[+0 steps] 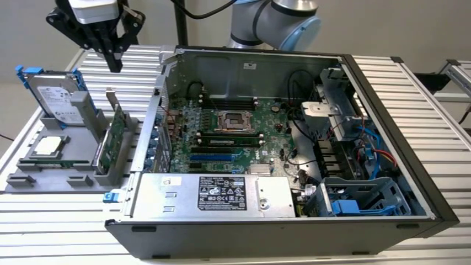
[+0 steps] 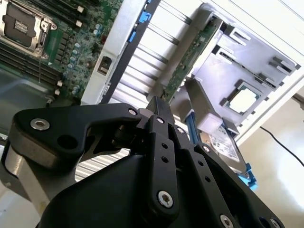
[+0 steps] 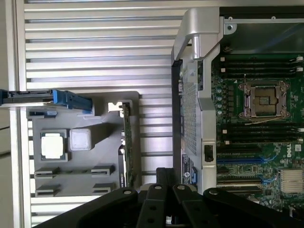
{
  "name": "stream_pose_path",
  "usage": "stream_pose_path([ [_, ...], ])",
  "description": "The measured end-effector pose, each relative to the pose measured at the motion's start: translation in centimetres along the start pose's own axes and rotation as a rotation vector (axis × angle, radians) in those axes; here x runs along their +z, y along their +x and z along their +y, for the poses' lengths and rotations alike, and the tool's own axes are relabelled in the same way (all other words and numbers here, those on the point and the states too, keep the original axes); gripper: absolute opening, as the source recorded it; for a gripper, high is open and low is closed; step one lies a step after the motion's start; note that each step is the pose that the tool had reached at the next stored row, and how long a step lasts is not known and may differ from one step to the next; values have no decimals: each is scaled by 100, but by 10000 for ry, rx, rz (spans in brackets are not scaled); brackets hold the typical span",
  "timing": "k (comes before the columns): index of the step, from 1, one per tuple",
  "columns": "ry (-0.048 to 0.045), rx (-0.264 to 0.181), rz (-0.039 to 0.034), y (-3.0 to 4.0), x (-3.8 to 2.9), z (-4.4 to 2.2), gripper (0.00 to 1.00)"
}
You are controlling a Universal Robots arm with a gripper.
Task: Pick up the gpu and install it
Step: 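Reach for the gpu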
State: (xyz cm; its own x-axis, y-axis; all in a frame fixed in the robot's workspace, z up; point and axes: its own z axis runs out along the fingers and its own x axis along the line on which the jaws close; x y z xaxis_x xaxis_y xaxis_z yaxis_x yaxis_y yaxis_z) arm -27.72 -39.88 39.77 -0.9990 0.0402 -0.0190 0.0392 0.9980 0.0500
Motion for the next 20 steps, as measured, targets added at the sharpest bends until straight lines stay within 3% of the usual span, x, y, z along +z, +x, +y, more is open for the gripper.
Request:
stream_pose_path([
  [20, -1, -36, 2, 163, -3, -6, 0],
])
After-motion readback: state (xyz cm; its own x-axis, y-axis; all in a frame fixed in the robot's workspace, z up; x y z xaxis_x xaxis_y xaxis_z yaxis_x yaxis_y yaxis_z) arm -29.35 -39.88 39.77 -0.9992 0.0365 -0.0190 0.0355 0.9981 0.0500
